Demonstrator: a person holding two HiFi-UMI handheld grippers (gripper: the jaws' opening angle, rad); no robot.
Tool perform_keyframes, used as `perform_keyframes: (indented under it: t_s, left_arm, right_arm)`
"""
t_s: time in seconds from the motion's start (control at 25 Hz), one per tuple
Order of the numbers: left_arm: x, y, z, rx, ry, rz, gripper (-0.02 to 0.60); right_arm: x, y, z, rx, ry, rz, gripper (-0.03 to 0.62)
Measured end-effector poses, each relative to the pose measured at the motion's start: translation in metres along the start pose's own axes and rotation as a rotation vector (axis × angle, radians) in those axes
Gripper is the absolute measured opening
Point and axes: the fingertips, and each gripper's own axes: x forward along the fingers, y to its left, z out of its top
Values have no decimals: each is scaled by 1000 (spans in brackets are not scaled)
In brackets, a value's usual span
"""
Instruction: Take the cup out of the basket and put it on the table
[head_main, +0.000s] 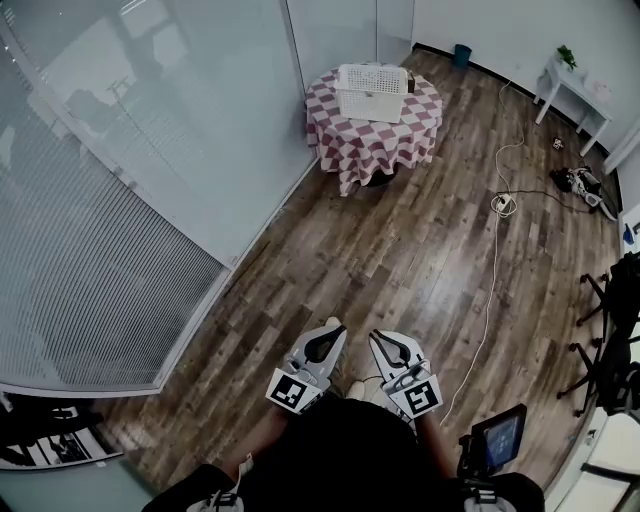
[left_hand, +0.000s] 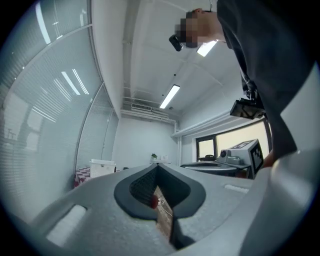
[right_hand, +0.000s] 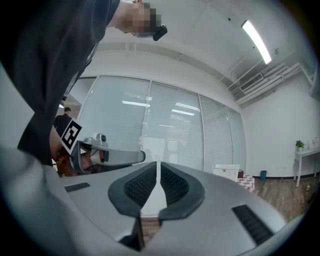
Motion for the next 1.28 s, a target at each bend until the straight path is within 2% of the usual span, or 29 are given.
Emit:
perform_keyframes:
  t_s: [0.12, 0.28, 0.44, 0.76, 0.92, 1.04, 1.16, 1.28]
  left_arm:
    - [24, 19, -8, -30, 22, -35, 3]
    - [62, 42, 1, -5, 20, -107, 3]
    - [99, 82, 12, -1, -3, -141, 3]
    - [141, 183, 19, -49, -19, -117, 3]
    - [154, 219, 14, -15, -18, -135, 3]
    - [167, 239, 8, 28, -4, -168, 3]
    - [183, 252, 6, 19, 21, -164, 3]
    - [206, 265, -3, 50, 43, -165, 3]
  right_arm:
    - [24, -18, -3, -4, 16, -10, 15]
    - [54, -54, 5, 19, 4, -51, 15]
    - [96, -91, 10, 9, -1, -82, 15]
    - [188, -136, 18, 19, 37, -37, 15]
    - [230, -151, 16, -11, 42, -20, 15]
    - [249, -165, 15, 4, 26, -41, 15]
    - [256, -185, 11, 3, 24, -65, 15]
    - [263, -212, 2, 20, 27, -95, 15]
